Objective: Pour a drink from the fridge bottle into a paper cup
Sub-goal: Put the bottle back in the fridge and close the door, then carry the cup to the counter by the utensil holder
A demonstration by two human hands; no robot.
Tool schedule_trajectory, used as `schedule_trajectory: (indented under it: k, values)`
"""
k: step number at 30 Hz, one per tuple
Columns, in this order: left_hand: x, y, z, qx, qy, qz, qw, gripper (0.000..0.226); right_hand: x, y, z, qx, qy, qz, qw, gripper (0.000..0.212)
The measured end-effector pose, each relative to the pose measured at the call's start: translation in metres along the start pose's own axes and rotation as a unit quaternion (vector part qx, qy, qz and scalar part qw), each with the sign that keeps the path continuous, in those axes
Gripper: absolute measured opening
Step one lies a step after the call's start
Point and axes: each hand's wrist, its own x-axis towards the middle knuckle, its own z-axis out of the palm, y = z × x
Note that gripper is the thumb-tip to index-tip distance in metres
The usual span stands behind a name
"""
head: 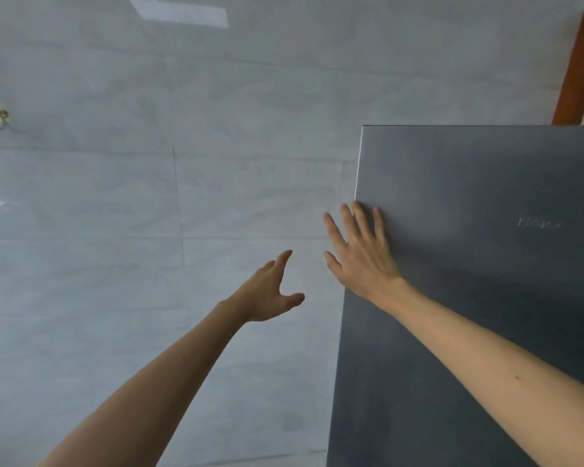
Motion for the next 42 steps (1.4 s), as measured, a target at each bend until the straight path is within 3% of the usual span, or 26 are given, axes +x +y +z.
schedule_trajectory:
  k: [4,8,17,32,42]
  values:
    - [-0.042,-0.047,-0.029,0.105,-0.026,-0.07,0.992,0.095,-0.005,-0.059,-0.005,0.094,-0.095,-0.056,0.989,0.068]
    - [-0.089,-0.083,-0.053,0.143,-0.031,-0.129,0.981,0.093,0.006,-0.125,-0.012,0.147,-0.18,-0.079,0.969,0.068]
    - [-0.214,-0.178,-0.125,0.194,0.007,-0.24,0.951,0.087,0.026,-0.28,-0.035,0.175,-0.27,-0.183,0.929,0.075]
    - [-0.428,-0.269,-0.244,0.246,0.051,-0.41,0.877,0.085,0.048,-0.505,-0.117,0.225,-0.242,-0.325,0.886,0.076]
    - [-0.545,-0.302,-0.29,0.245,0.082,-0.526,0.81,0.092,0.057,-0.642,-0.168,0.219,-0.151,-0.45,0.853,0.074]
